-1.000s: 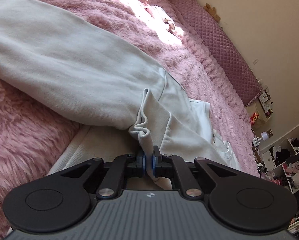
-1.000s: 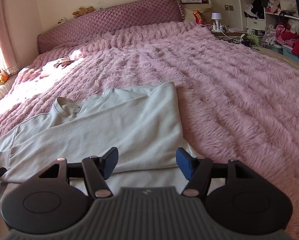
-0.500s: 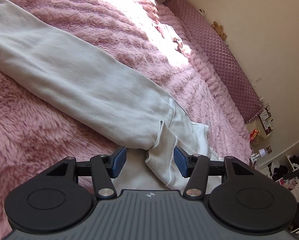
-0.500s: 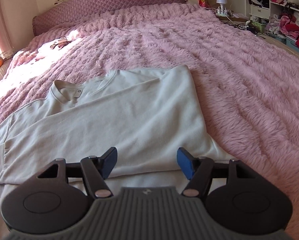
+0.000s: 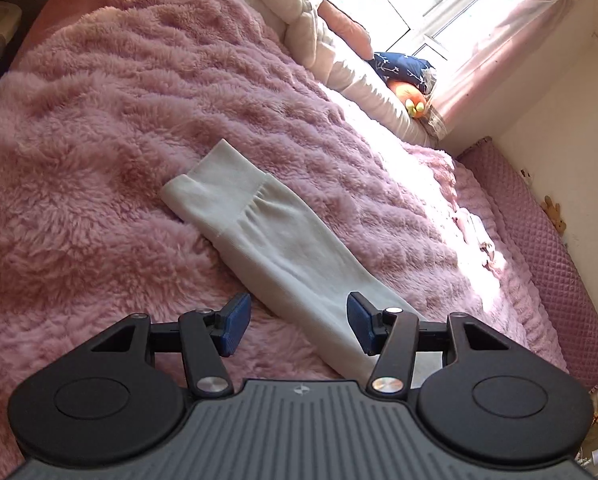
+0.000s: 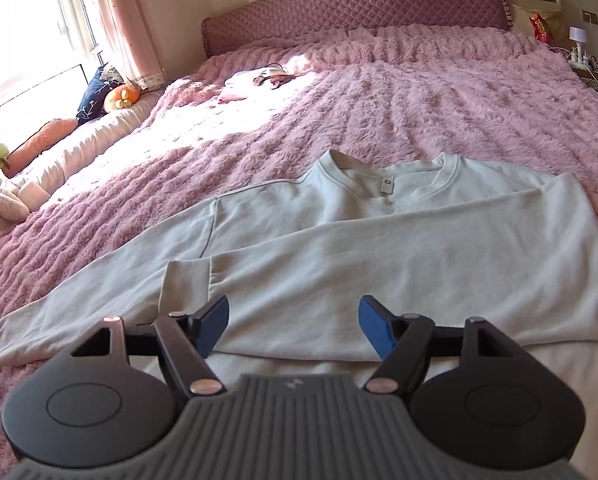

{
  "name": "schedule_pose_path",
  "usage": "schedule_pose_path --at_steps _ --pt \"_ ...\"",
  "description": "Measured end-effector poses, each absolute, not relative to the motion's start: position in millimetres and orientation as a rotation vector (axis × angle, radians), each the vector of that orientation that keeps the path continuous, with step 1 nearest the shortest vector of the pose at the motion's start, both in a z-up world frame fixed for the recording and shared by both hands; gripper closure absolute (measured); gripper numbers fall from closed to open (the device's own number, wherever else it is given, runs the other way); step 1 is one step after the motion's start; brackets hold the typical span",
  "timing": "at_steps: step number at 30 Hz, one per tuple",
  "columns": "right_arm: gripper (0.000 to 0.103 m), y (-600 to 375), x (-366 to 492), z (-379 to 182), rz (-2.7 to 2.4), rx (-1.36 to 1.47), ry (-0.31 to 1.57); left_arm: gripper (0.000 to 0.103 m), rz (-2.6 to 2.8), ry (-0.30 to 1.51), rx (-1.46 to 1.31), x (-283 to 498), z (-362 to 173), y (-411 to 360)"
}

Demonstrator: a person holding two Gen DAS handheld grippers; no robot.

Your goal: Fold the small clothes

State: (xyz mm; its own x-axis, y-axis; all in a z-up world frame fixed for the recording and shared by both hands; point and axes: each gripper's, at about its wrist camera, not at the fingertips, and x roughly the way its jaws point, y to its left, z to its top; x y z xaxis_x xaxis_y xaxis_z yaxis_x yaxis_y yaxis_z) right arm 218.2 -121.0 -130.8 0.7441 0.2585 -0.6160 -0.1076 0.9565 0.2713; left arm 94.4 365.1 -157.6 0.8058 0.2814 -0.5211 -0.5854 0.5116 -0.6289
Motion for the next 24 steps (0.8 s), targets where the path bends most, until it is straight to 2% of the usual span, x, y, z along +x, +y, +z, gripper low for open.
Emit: schedule_pose_path --at_steps 12,13,15,17,19,24 --pt "0.033 -80 212 -129 0.272 0.143 0.729 0.042 0.644 0.271 -0.995 104 -187 415" --pt "0.033 -77 212 -129 0.277 0.136 0.730 0.046 0.642 0.262 -1.015 105 -187 418" --pt "0.033 -74 211 -129 0.285 0.130 0.730 0.059 0.605 0.245 -1.038 105 -186 420" --pt "0.033 -72 210 -130 0.292 0.131 0.732 0.094 0.571 0.246 -1.001 106 -179 417" --pt "0.033 -71 209 -130 0.296 0.134 0.735 0.093 0.552 0.234 -0.911 106 -165 407" --pt "0.033 -80 205 -128 0.296 0.151 0.740 0.093 0.453 0.188 -0.924 113 -138 388"
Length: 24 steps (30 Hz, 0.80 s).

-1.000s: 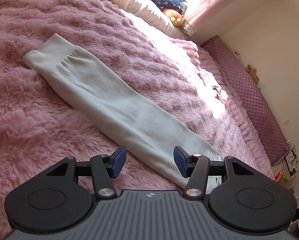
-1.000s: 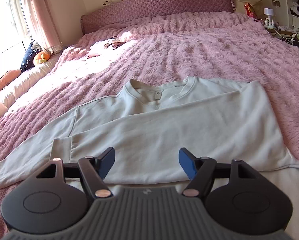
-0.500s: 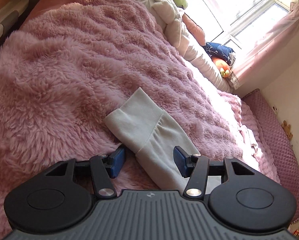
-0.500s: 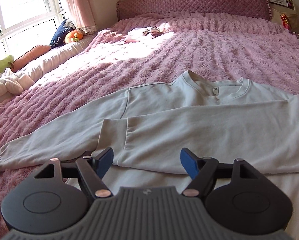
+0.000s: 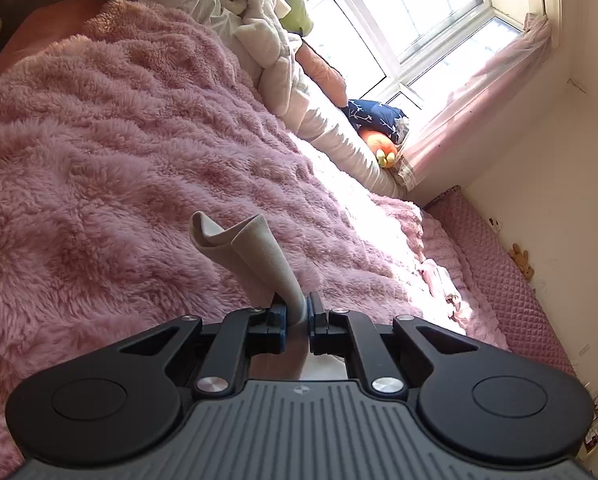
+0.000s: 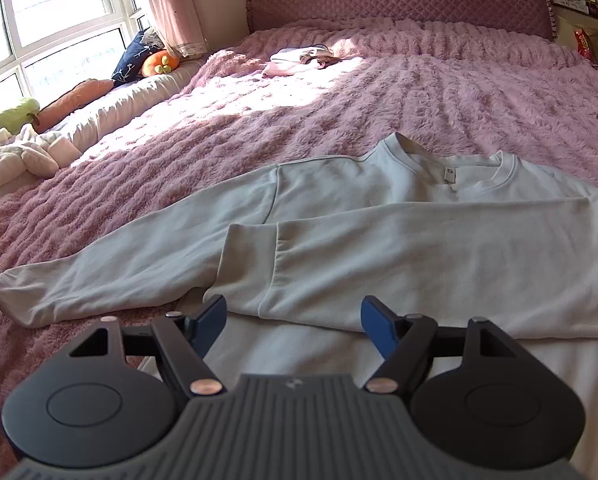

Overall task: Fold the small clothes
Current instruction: 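Grasp the other sleeve cuff with the left gripper and lift it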

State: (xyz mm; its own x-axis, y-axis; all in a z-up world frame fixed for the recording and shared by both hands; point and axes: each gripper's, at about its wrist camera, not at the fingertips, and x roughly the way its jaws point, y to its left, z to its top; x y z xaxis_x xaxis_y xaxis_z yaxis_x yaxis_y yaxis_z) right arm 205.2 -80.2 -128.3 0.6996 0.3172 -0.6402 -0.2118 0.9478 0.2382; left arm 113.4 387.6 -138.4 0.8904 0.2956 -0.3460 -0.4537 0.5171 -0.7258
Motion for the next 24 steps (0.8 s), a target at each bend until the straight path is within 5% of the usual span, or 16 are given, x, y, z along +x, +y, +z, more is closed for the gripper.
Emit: schedule_pose_path --at_steps 12,24 --pt "0.032 -173 182 -114 0.161 0.220 0.707 0.093 -0.078 0.095 -0.893 188 -45 229" --pt "0.032 -289 146 -116 -0.005 0.279 0.692 0.093 -0.509 0.391 -0.803 237 -92 12"
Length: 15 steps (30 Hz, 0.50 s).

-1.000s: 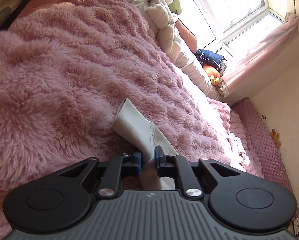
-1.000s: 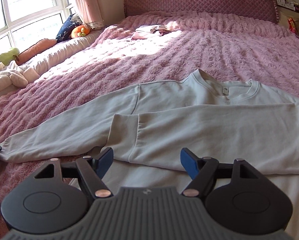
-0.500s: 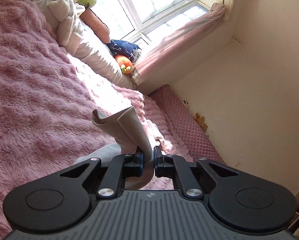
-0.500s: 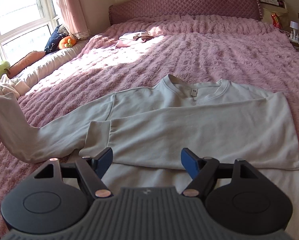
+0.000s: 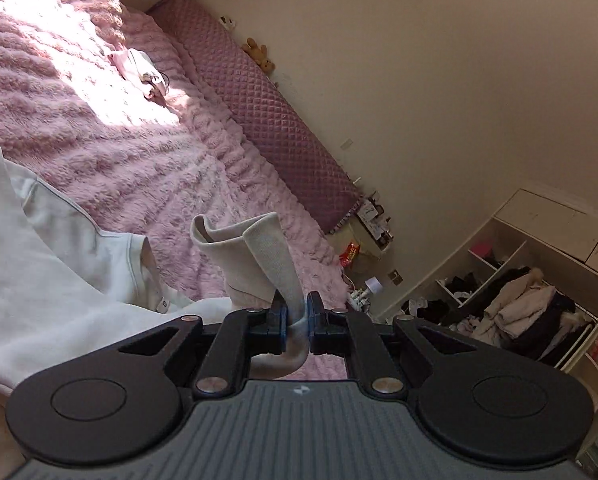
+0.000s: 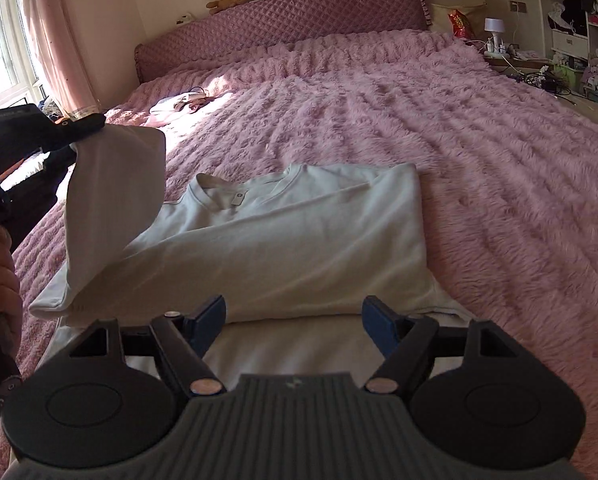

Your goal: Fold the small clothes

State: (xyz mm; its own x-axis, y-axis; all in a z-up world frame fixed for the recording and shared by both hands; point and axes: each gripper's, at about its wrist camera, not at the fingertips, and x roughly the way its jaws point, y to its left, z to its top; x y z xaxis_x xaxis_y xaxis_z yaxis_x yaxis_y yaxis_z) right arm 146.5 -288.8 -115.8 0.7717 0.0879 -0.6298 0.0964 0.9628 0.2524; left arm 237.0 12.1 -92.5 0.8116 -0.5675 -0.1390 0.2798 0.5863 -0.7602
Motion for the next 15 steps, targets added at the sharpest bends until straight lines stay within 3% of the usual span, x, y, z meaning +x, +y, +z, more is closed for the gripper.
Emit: schedule_pose_path --at_steps 9,11,12,13,14,15 --pt "0.032 -342 137 -137 -0.092 0.334 0.722 0.090 -0.559 0.726 -0.467 248 -182 -97" --pt "0.032 -347 136 -140 -0.103 0.343 0.722 0.073 -0.580 0.787 -0.382 248 -194 -110" --pt "0.032 -348 135 -141 -0.107 0.341 0.721 0.070 -0.588 0.788 -0.356 245 -195 -112" --pt "0.032 -349 136 -142 -0.111 0.336 0.719 0.056 -0.606 0.778 -0.334 240 -193 -113" --pt "0.032 -350 136 -142 -0.115 0.332 0.716 0.030 -0.617 0.785 -0.313 236 -189 -114" --pt "0.032 -350 138 -141 -0.120 0.331 0.713 0.021 -0.615 0.795 -0.303 235 -187 -114"
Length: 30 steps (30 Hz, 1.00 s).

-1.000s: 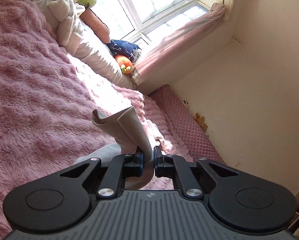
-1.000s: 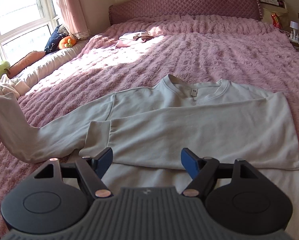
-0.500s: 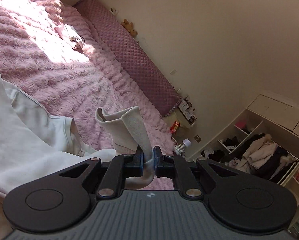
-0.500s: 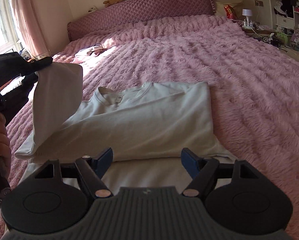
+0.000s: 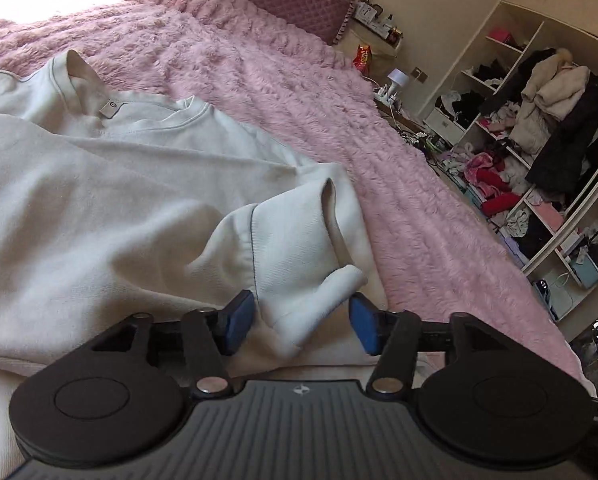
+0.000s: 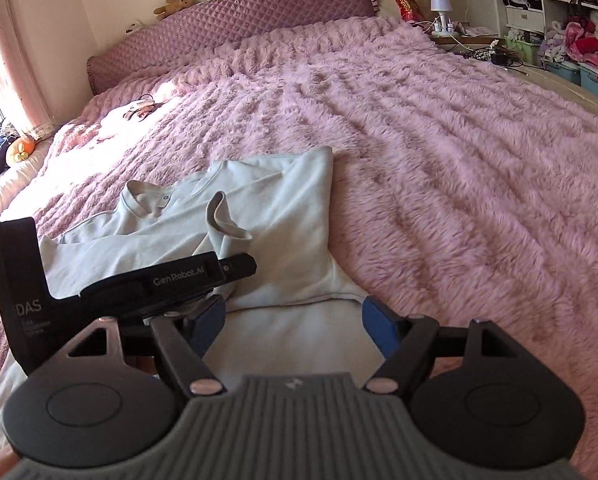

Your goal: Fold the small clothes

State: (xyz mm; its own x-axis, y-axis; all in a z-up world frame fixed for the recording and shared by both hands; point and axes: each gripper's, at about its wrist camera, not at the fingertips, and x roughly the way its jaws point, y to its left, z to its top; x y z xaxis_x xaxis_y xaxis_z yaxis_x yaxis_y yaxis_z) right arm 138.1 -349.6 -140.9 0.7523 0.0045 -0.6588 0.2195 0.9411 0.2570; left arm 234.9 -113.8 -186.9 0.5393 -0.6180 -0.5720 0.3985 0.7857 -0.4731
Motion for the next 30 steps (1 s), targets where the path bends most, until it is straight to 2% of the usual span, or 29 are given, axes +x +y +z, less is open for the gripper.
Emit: schedule_pose_path --at_steps 1,4,7,11,13,15,19,26,28,29,30 --pt "0.032 -349 140 -140 -0.123 0.335 0.708 0.016 -0.600 0.808 -0.283 228 -181 -115" --pt "0.031 -347 145 -139 -0.130 0.338 0.707 0.012 -0.538 0.834 -0.276 222 -171 -109" --pt "0.031 -344 148 -135 -0.125 0.347 0.676 0.012 -0.593 0.890 -0.327 224 -160 -88" --pt "0.031 -341 157 -125 -0.104 0.341 0.621 0.012 -0.579 0.824 -0.457 222 -143 -23" --pt "0.033 -340 171 -123 -0.104 0.309 0.594 0.011 -0.532 0.852 -0.466 226 -139 9" --pt "0.053 -339 189 -125 -0.085 0.257 0.582 0.011 -0.545 0.939 -0.439 235 -139 38" --pt "0.053 -339 229 -139 -0.059 0.231 0.615 0.011 -0.366 0.940 -0.265 232 -136 83" --pt "0.053 -327 264 -156 0.010 0.267 0.660 0.011 -0.206 0.802 -0.073 224 -127 125" --pt "0.080 -321 271 -160 0.033 0.262 0.691 0.011 -0.158 0.777 0.041 223 -132 125" --pt "0.102 -317 275 -162 0.041 0.257 0.710 0.011 -0.141 0.765 0.107 224 -134 123" --pt "0.101 -315 276 -163 0.043 0.250 0.715 0.011 -0.131 0.753 0.158 224 -137 120"
